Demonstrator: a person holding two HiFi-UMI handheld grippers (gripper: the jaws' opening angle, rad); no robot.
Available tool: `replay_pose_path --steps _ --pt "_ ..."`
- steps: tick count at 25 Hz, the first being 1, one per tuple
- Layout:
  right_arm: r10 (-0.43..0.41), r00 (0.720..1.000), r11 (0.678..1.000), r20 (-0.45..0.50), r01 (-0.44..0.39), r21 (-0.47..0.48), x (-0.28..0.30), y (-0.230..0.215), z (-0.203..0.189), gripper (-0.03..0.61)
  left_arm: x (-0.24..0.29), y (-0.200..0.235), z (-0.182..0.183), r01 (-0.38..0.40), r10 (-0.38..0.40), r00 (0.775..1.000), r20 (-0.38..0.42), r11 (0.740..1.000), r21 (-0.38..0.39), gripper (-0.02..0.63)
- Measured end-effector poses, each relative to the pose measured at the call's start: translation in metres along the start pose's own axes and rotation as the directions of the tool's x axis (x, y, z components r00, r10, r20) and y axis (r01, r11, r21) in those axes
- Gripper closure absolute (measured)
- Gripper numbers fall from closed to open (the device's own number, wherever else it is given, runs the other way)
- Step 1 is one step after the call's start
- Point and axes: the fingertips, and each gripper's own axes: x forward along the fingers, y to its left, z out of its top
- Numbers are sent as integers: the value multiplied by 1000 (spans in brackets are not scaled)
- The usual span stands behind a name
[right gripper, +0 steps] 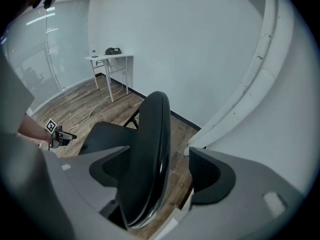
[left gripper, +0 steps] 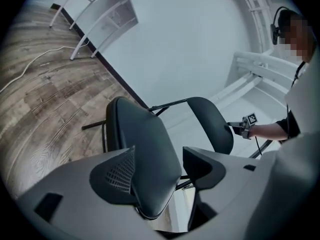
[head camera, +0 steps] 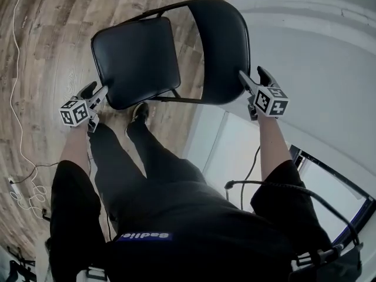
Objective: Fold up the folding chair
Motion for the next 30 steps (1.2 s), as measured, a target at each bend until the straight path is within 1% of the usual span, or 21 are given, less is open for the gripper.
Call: replay_pose_path --steps 2,5,8,11,15,16,18,20,22,24,27,29,30 --pt "3 1000 1000 -15 -3 -3 8 -4 -5 229 5 22 -16 -10 9 1000 -22 999 -46 319" --pt "23 999 1000 -31 -23 8 19 -7 -11 212 13 45 -32 -14 10 999 -43 996 -88 291" --pt "51 998 999 -37 -51 20 27 -4 -14 197 23 54 -39 4 -10 998 -61 994 -105 272" --pt "90 995 996 -36 -89 26 38 3 -15 187 35 71 -50 37 -48 995 -88 991 -127 258" --pt "134 988 991 -70 -133 16 52 3 -15 181 49 95 -56 50 -64 994 -90 987 -152 236" --pt "143 987 990 -69 -141 26 55 0 -13 181 53 99 -57 52 -68 993 -92 986 -160 230" --pt "169 984 984 -60 -165 73 60 -4 -14 181 61 102 -57 70 -87 992 -93 982 -177 227" --pt "206 977 973 -56 -198 119 66 -2 -20 181 69 105 -60 106 -127 988 -89 972 -208 226" --pt "237 969 964 -63 -227 139 71 3 -25 181 77 108 -64 135 -161 982 -95 964 -229 226" --pt "258 963 959 -83 -245 140 74 7 -32 181 85 107 -67 161 -191 976 -107 957 -240 227" --pt "283 952 955 -116 -269 124 80 12 -39 183 103 91 -64 221 -259 959 -117 938 -266 227" --pt "294 948 953 -124 -282 106 82 16 -42 188 113 79 -59 227 -266 957 -118 936 -269 227" --pt "299 946 953 -122 -288 98 82 17 -42 214 117 79 -59 225 -264 959 -106 931 -287 229"
